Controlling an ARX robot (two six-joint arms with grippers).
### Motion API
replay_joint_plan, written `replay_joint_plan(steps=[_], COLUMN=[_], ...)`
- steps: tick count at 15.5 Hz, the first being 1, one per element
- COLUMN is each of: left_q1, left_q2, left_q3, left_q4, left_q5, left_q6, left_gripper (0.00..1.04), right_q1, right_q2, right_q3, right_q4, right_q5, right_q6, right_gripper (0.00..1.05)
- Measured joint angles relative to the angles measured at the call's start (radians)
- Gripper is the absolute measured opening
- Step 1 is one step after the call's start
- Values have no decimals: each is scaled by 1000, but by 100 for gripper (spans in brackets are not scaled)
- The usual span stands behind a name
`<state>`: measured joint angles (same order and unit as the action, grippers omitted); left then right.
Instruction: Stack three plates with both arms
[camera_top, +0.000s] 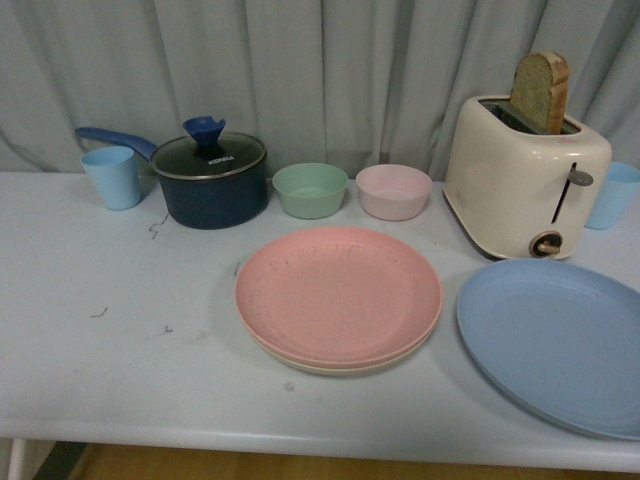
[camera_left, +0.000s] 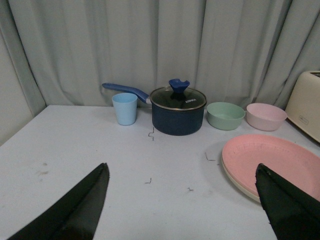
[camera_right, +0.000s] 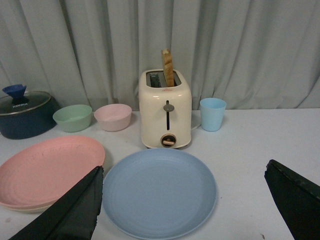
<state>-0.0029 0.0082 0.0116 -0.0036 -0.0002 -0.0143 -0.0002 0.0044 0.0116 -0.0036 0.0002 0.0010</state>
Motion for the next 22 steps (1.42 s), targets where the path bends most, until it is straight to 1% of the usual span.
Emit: replay_joint_plan(steps=[1,2,3,4,5,6,7,8,9,10,11,13,14,16,17,19,21,22], left_q1=[0,0,0,0,0,0,0,0,0,0,0,0,0,0,0,0,0,0], left_q2=[0,0,0,0,0,0,0,0,0,0,0,0,0,0,0,0,0,0], left_q3=[0,0,0,0,0,0,0,0,0,0,0,0,0,0,0,0,0,0], left_q4=[0,0,0,0,1,0,0,0,0,0,0,0,0,0,0,0,0,0], left_q5=[0,0,0,-1,4,0,0,0,0,0,0,0,0,0,0,0,0,0], left_q6=[1,1,1,1,1,1,1,1,1,1,1,1,1,1,1,1,1,1], left_gripper=[100,98,98,98,98,98,98,98,98,98,98,98,98,98,98,98,98,98], right_q1=[0,0,0,-40,-195,-322,-367,-411,-436,-439,-429,-393,-358,-285,-252,-190,-158,-146], right_q2=[0,0,0,27,196,399,530,710,893,1010,1175,1421,1573,1783,1846,1941,2006,2025], right_q3=[0,0,0,3,33,80,119,193,282,345,441,605,705,841,869,896,930,936], right_q4=[0,0,0,10,118,303,436,583,704,752,788,689,615,478,433,388,347,320], right_q5=[0,0,0,-120,-394,-619,-722,-729,-666,-607,-515,-365,-275,-158,-105,-18,22,27], right_q6=[0,0,0,37,127,238,293,346,398,420,432,435,416,349,308,239,215,214], right_gripper=[98,98,98,98,98,98,98,98,98,98,98,98,98,98,98,98,98,98])
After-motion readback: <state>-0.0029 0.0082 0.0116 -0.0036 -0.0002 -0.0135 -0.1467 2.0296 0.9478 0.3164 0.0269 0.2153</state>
